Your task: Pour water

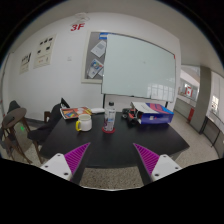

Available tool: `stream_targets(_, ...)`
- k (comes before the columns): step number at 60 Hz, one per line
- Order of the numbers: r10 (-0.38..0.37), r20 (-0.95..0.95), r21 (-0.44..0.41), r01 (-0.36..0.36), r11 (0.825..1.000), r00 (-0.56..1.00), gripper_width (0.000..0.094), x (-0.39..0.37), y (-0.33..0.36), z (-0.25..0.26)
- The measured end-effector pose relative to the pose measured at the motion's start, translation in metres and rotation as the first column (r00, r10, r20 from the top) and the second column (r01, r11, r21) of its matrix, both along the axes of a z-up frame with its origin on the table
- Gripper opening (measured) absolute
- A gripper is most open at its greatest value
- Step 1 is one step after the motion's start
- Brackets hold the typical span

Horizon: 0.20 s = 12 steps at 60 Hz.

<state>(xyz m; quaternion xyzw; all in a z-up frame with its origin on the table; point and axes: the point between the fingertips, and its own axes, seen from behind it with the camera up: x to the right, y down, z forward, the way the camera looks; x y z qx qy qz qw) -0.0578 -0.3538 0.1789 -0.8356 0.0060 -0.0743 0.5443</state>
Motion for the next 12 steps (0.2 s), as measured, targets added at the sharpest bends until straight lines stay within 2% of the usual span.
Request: stream_targets(12,0.0,0.006,0.013,0.0,1.0,1.0,0.0844,0.004,-0.009,0.014)
